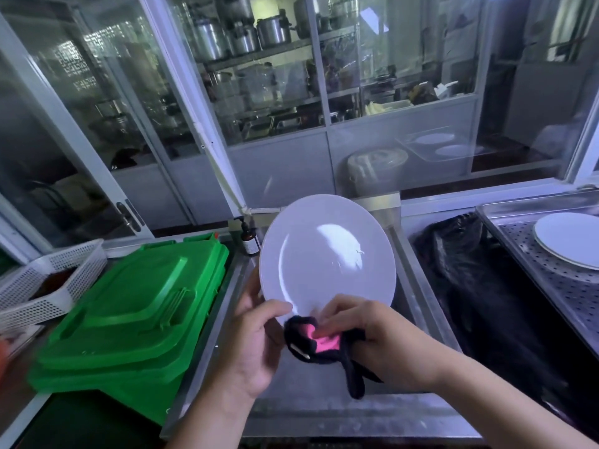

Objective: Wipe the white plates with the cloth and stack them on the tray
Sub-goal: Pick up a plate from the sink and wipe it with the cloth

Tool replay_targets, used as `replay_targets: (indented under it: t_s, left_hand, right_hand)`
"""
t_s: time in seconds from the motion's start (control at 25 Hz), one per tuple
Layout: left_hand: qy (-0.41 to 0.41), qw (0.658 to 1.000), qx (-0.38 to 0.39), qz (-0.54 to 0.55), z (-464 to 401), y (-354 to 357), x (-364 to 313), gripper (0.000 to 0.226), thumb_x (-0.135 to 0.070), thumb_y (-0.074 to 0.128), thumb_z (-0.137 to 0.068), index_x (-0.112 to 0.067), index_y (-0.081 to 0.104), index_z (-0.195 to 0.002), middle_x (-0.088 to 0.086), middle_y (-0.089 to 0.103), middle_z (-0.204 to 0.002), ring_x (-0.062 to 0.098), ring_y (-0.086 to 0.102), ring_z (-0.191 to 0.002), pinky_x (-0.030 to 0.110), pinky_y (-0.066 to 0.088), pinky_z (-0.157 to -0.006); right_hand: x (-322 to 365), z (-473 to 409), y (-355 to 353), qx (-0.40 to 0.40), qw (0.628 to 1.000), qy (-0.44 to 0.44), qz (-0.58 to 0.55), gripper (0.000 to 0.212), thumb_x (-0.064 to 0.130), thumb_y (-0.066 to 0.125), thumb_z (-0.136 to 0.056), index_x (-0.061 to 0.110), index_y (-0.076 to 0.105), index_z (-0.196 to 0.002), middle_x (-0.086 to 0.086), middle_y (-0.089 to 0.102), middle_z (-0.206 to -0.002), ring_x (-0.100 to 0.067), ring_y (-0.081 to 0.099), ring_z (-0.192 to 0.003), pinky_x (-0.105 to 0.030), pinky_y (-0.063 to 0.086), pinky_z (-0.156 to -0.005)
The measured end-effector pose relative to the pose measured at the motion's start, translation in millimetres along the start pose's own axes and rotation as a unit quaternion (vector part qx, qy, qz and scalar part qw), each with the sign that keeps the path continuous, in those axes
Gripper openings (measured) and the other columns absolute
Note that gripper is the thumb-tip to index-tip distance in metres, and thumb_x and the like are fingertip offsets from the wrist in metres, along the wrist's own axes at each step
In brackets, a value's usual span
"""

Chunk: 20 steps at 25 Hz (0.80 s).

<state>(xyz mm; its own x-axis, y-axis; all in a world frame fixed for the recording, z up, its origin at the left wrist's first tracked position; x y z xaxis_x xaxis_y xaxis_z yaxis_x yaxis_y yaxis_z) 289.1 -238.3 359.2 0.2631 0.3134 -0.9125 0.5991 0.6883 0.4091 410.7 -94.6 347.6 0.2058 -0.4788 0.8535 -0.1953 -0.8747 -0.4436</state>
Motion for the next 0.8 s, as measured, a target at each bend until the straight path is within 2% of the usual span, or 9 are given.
replay_targets:
  t_s: [0.12, 0.2, 0.32, 0.4, 0.48, 0.52, 0.6, 0.68, 0.8]
  left_hand:
    - [-0.038, 0.999, 0.013, -0.012, -7, -15, 5, 0.052, 0.0, 0.059, -0.069, -0.022, 0.074, -0.113, 0.011, 0.073, -0.117, 0.029, 0.069, -0.099, 0.043, 0.061, -0.066]
    - [-0.065, 0.997, 0.029, 0.01, -19, -26, 3, 0.048, -0.002, 0.063, -0.068, -0.021, 0.075, -0.11, 0.01, 0.072, -0.115, 0.028, 0.067, -0.101, 0.04, 0.059, -0.062]
    - [-0.095, 0.994, 0.039, 0.031, -40, -41, 6, 0.059, -0.007, 0.071, -0.064, -0.019, 0.07, -0.121, 0.014, 0.068, -0.124, 0.031, 0.062, -0.106, 0.041, 0.058, -0.067]
    - [-0.106, 0.993, 0.048, 0.038, -50, -44, 11, 0.056, -0.003, 0.067, -0.067, -0.016, 0.07, -0.122, 0.018, 0.067, -0.125, 0.031, 0.063, -0.103, 0.044, 0.056, -0.072]
    - [-0.106, 0.992, 0.057, 0.038, -58, -48, 13, 0.052, -0.003, 0.063, -0.07, -0.014, 0.07, -0.12, 0.022, 0.067, -0.124, 0.035, 0.062, -0.1, 0.052, 0.048, -0.08]
    - [-0.102, 0.992, 0.063, 0.032, -61, -50, 11, 0.051, -0.004, 0.063, -0.069, -0.014, 0.071, -0.118, 0.023, 0.068, -0.118, 0.037, 0.059, -0.098, 0.056, 0.043, -0.081]
    - [-0.088, 0.994, 0.06, 0.02, -68, -56, 6, 0.048, -0.01, 0.066, -0.065, -0.016, 0.074, -0.112, 0.02, 0.068, -0.105, 0.036, 0.055, -0.092, 0.056, 0.037, -0.078]
    - [-0.073, 0.996, 0.04, 0.025, -75, -69, -7, 0.045, -0.008, 0.064, -0.066, -0.016, 0.076, -0.108, 0.02, 0.07, -0.103, 0.033, 0.06, -0.087, 0.05, 0.042, -0.074]
    - [-0.053, 0.997, 0.044, 0.039, -84, -97, -20, 0.051, -0.004, 0.064, -0.067, -0.008, 0.071, -0.117, 0.027, 0.07, -0.111, 0.034, 0.066, -0.09, 0.048, 0.046, -0.079]
  right_hand:
    - [-16, 15, -17, 0.043, 0.995, 0.06, 0.069, 0.046, -0.014, 0.056, -0.081, 0.023, 0.079, -0.095, 0.009, 0.065, -0.1, -0.005, 0.068, -0.084, -0.015, 0.049, -0.074]
    - [-19, 18, -37, 0.045, 0.989, 0.113, 0.089, 0.058, -0.02, 0.053, -0.082, 0.032, 0.078, -0.083, 0.008, 0.064, -0.096, 0.002, 0.066, -0.072, -0.008, 0.043, -0.06]
    - [-17, 2, -69, -0.095, 0.977, 0.125, 0.148, 0.066, -0.018, 0.064, -0.079, 0.048, 0.07, -0.074, 0.013, 0.065, -0.089, -0.001, 0.066, -0.067, -0.009, 0.043, -0.057]
    - [-19, -24, -81, -0.223, 0.94, 0.109, 0.233, 0.054, -0.016, 0.065, -0.078, 0.036, 0.078, -0.089, 0.012, 0.067, -0.094, -0.007, 0.067, -0.073, -0.021, 0.05, -0.063]
    - [-19, -72, -76, -0.317, 0.892, 0.108, 0.304, 0.047, -0.012, 0.061, -0.081, 0.019, 0.076, -0.113, 0.002, 0.068, -0.109, -0.025, 0.066, -0.089, -0.033, 0.05, -0.074]
    - [-15, -99, -65, -0.325, 0.883, 0.092, 0.327, 0.046, -0.007, 0.058, -0.083, 0.015, 0.072, -0.12, -0.004, 0.066, -0.118, -0.031, 0.063, -0.097, -0.036, 0.049, -0.08]
    - [-11, -143, -34, -0.248, 0.907, 0.048, 0.338, 0.049, 0.013, 0.046, -0.082, 0.012, 0.066, -0.127, -0.01, 0.058, -0.137, -0.037, 0.052, -0.119, -0.043, 0.043, -0.1]
    - [-13, -167, -2, -0.179, 0.944, 0.041, 0.275, 0.062, 0.031, 0.037, -0.082, 0.014, 0.057, -0.139, -0.005, 0.044, -0.153, -0.026, 0.035, -0.14, -0.044, 0.026, -0.117]
    - [-18, -190, 24, -0.218, 0.945, 0.013, 0.244, 0.049, 0.027, 0.053, -0.093, 0.023, 0.054, -0.142, 0.006, 0.042, -0.155, -0.019, 0.031, -0.147, -0.05, 0.026, -0.118]
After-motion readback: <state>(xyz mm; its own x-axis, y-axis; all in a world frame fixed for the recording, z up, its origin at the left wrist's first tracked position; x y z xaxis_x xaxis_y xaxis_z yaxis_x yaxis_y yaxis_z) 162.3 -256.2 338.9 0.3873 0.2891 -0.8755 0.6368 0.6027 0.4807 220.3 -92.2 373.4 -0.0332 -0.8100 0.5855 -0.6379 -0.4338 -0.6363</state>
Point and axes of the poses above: each hand's wrist, its own z-axis away from the middle knuckle, its own y-axis out of the palm, x = y × z, the point moved 1 cm from there along -z, towards the middle knuckle
